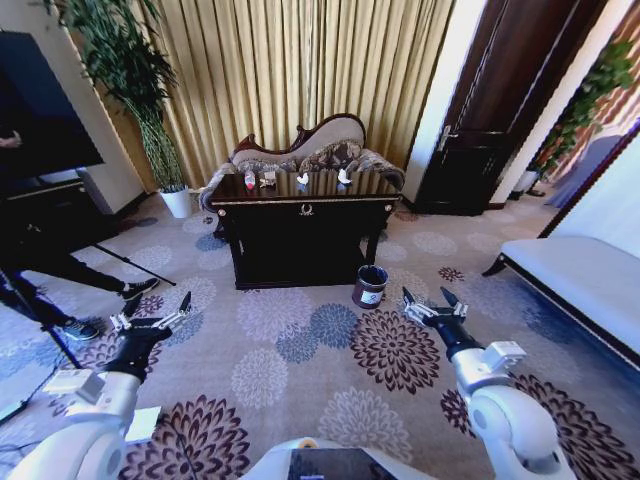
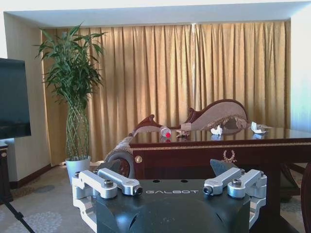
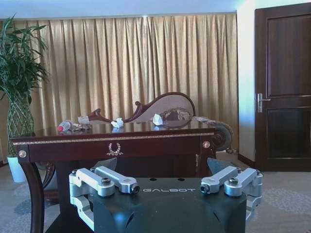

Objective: Move to the front of the table and place the trash on the table into the trash bin.

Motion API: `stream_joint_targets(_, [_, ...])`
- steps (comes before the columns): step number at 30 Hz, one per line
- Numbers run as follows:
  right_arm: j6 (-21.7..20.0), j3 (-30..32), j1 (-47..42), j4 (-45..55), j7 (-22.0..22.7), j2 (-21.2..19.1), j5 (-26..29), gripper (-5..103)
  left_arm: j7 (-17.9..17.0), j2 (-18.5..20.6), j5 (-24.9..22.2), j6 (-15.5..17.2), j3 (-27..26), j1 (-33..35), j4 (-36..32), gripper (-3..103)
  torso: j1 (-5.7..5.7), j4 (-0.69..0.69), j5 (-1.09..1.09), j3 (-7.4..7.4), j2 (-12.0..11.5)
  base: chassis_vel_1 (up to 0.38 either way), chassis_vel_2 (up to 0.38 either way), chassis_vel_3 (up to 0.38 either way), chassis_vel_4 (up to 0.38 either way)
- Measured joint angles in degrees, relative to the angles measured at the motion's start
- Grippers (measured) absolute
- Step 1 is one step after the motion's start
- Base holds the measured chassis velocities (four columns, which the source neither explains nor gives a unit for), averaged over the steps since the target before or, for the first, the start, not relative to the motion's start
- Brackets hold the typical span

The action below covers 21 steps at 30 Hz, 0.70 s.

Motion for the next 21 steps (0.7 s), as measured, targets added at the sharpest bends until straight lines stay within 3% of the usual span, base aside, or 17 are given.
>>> stream_joint_targets(21, [0.01, -0.40, -0.24, 0.44, -0.11, 0.20, -0.49, 100, -0.03, -0.48, -0.31, -0.06, 0.07, 0.37, 0.00, 100, 0.00, 0.00, 0.00, 0.00, 0.00, 0.000, 0.000, 0.000, 0.000])
